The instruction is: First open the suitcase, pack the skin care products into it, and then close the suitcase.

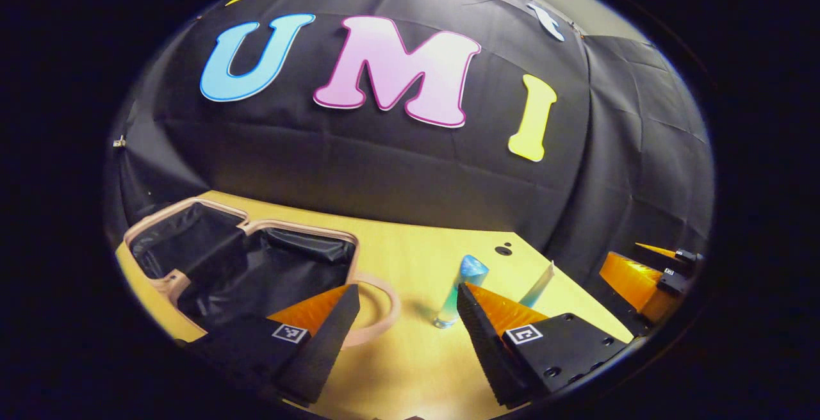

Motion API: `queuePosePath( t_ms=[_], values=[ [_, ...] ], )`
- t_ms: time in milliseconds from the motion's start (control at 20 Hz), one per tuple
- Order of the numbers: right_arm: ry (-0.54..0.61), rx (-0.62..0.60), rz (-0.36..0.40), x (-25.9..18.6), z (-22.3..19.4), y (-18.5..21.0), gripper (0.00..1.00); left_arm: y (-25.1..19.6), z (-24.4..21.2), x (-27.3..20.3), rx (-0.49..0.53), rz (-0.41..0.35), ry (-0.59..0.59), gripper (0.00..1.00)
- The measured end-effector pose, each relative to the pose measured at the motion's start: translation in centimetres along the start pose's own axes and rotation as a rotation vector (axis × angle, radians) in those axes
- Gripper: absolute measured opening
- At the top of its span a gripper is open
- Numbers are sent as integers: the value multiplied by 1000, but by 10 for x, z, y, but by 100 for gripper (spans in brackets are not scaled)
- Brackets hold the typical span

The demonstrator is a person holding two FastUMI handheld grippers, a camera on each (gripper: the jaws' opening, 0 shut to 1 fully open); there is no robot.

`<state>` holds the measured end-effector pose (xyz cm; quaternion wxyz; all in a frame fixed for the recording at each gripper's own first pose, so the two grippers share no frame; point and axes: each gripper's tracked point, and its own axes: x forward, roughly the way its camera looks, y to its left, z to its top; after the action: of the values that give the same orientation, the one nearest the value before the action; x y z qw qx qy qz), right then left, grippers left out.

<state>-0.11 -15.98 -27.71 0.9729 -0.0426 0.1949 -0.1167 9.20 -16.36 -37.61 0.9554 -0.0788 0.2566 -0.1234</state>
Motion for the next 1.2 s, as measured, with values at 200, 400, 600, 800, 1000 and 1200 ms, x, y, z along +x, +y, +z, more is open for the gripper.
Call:
queuePosePath(
  t_ms=[200, 400, 600, 800, 1000, 1200],
  values=[
    [39, 2, -20, 7, -25, -16, 97, -26, -35, 52, 55, -17, 54, 96],
    [81, 0, -27, 17, -51, -23, 97, -35, -54, 98, 40, 2, 81, 96],
    [113, 30, -32, 29, -67, -21, 97, -34, -64, 131, 83, 9, 124, 93],
    [137, 63, -41, 51, -84, -15, 97, -31, -69, 146, 112, 1, 131, 72],
    [167, 90, -53, 82, -102, -11, 97, -29, -69, 145, 136, 2, 136, 50],
    [229, 60, -49, 111, -128, -3, 97, -18, -69, 143, 145, -4, 146, 48]
  ],
)
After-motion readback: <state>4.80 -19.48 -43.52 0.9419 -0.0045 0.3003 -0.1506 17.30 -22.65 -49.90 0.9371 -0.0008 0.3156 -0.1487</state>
